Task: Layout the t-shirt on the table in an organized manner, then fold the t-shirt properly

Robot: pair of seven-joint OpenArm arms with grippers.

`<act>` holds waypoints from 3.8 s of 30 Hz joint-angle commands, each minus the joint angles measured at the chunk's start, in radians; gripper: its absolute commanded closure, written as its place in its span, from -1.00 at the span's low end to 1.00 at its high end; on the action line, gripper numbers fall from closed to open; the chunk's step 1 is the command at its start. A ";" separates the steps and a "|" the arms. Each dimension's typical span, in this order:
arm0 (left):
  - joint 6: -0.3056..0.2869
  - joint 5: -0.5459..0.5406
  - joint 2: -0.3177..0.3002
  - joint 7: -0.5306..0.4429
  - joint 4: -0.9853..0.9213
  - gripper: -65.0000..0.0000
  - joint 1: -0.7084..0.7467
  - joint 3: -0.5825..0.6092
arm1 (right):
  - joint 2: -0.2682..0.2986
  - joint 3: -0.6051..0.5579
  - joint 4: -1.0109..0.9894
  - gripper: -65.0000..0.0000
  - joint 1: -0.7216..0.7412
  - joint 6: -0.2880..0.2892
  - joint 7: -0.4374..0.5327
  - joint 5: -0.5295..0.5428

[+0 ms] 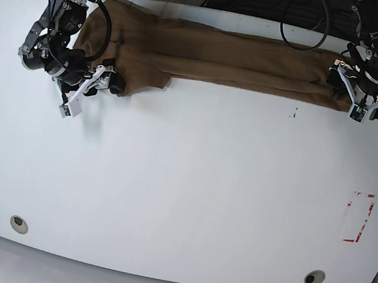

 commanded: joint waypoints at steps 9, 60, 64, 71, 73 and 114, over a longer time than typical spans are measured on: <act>0.002 -0.004 -0.011 -0.014 0.023 -0.90 -0.006 -0.002 | 0.009 -0.013 0.015 -0.48 -0.014 0.006 0.018 0.018; 0.002 -0.006 -0.009 -0.019 0.017 -0.90 -0.006 0.000 | 0.140 -0.252 0.204 0.91 -0.300 0.006 -0.069 0.589; 0.002 -0.006 -0.009 -0.019 0.017 -0.90 -0.006 0.000 | 0.172 -0.278 0.233 0.91 -0.332 0.006 -0.069 0.618; 0.002 -0.007 -0.009 -0.019 0.017 -0.90 -0.006 0.000 | 0.216 -0.343 0.236 0.80 -0.342 0.006 -0.069 0.617; 0.002 -0.007 -0.009 -0.019 0.017 -0.90 -0.006 0.000 | 0.230 -0.360 0.236 0.67 -0.341 0.006 -0.069 0.617; 0.002 -0.132 -0.006 -0.020 0.157 -0.61 -0.008 -0.008 | 0.200 -0.358 0.262 0.67 -0.304 0.006 0.131 0.459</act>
